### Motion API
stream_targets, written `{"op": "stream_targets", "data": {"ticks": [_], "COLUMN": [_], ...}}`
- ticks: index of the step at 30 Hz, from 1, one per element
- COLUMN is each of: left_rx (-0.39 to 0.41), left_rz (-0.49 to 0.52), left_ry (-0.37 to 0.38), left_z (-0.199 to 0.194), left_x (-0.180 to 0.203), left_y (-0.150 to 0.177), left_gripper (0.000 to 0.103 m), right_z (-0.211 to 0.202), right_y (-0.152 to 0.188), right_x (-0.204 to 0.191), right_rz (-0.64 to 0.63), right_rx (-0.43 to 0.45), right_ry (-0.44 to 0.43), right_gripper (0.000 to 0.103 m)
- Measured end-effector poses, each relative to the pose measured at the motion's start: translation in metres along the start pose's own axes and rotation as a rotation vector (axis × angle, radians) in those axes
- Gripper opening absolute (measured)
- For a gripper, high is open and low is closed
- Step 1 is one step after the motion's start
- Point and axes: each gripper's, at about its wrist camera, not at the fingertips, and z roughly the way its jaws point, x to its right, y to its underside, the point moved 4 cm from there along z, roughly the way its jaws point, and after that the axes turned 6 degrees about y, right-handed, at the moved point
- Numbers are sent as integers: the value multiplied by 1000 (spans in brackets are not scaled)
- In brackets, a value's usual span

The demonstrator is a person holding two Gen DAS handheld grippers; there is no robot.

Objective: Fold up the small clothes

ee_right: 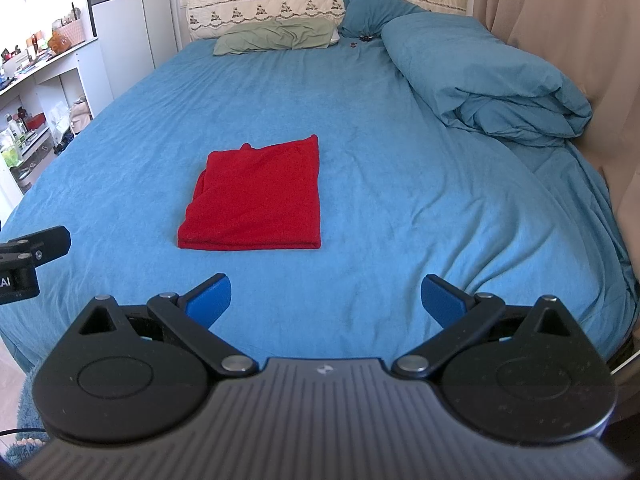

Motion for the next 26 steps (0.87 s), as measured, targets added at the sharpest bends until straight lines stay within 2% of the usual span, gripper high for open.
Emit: {"op": "stream_targets", "data": {"ticks": [26], "left_rx": [22], "left_rz": [-6], "left_ry": [7], "left_z": [-5], "left_x": [-4], "left_y": [0], "left_gripper": [103], "right_z": [-3], "right_y": [4], "right_x": [-10], "right_rz": [15], "right_rx": [1], "right_ry": [13], "right_gripper": [103]}}
